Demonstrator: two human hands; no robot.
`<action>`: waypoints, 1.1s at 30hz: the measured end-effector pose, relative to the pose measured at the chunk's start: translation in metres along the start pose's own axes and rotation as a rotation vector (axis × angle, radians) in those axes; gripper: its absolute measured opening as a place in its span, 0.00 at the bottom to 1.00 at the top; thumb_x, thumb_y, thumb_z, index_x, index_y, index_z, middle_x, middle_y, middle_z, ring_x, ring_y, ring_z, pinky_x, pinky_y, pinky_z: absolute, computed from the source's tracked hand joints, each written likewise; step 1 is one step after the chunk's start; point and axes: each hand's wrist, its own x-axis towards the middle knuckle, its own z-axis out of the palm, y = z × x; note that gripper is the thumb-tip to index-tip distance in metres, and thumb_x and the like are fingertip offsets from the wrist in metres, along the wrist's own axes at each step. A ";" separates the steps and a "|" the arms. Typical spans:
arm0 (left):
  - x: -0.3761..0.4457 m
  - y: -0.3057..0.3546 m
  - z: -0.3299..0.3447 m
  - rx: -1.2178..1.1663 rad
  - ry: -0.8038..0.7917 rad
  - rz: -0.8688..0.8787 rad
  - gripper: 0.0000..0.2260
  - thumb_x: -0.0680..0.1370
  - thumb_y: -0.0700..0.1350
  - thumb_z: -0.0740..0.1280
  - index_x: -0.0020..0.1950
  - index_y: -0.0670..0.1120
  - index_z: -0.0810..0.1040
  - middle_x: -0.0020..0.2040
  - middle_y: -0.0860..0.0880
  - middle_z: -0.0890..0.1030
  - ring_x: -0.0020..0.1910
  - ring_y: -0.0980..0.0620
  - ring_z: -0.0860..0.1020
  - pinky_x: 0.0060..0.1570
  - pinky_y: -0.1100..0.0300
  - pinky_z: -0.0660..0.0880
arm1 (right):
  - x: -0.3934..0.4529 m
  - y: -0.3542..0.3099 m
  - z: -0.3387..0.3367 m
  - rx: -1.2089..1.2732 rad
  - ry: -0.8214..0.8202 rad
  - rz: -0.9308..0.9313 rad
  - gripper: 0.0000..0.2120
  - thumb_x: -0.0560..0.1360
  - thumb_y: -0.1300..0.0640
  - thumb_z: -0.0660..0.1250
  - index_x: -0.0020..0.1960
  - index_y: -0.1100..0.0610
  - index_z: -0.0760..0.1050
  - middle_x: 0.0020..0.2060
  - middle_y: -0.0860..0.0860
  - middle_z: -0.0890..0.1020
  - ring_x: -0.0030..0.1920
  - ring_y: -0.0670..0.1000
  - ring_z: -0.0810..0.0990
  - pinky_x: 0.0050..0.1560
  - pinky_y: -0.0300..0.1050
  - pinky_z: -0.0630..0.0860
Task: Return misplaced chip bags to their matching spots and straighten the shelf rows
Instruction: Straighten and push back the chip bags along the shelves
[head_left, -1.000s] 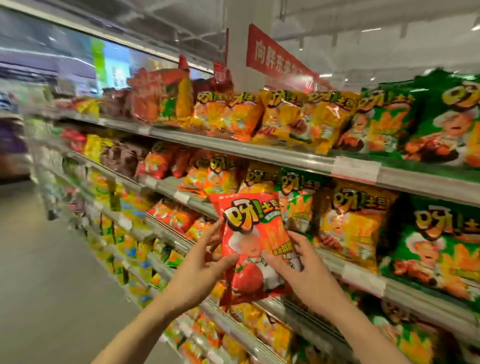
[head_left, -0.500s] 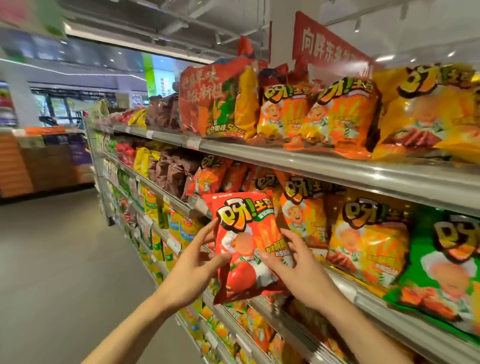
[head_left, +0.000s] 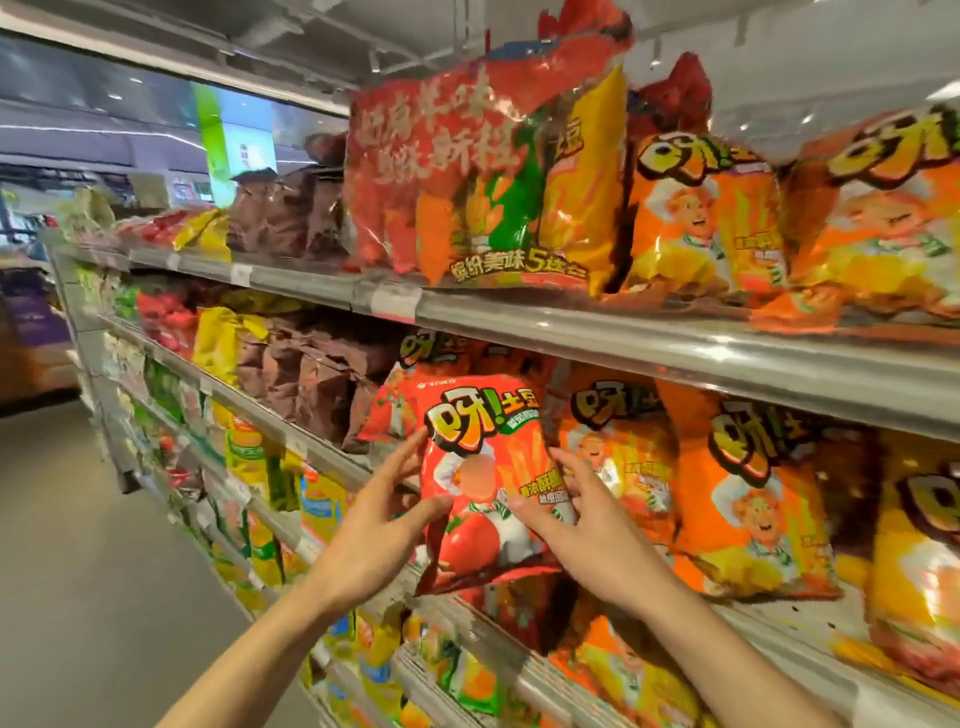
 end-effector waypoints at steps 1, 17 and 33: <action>0.015 -0.007 -0.004 -0.020 -0.028 0.012 0.30 0.77 0.37 0.69 0.73 0.62 0.65 0.53 0.65 0.81 0.48 0.63 0.81 0.50 0.65 0.78 | 0.007 0.002 0.006 -0.015 0.027 0.020 0.37 0.61 0.20 0.65 0.67 0.30 0.59 0.62 0.38 0.78 0.62 0.43 0.78 0.65 0.52 0.74; 0.161 -0.042 0.000 0.029 -0.238 0.226 0.32 0.77 0.48 0.70 0.78 0.57 0.60 0.76 0.56 0.65 0.72 0.58 0.63 0.65 0.61 0.60 | 0.061 -0.036 0.032 -0.394 0.414 0.257 0.42 0.74 0.30 0.61 0.80 0.48 0.53 0.78 0.46 0.63 0.77 0.49 0.62 0.75 0.49 0.62; 0.186 -0.065 0.009 0.413 -0.302 0.331 0.25 0.83 0.47 0.59 0.78 0.42 0.58 0.73 0.39 0.68 0.70 0.40 0.68 0.65 0.46 0.68 | 0.066 -0.028 0.041 -0.916 0.280 0.156 0.37 0.79 0.40 0.63 0.81 0.52 0.53 0.70 0.54 0.73 0.72 0.55 0.64 0.73 0.54 0.62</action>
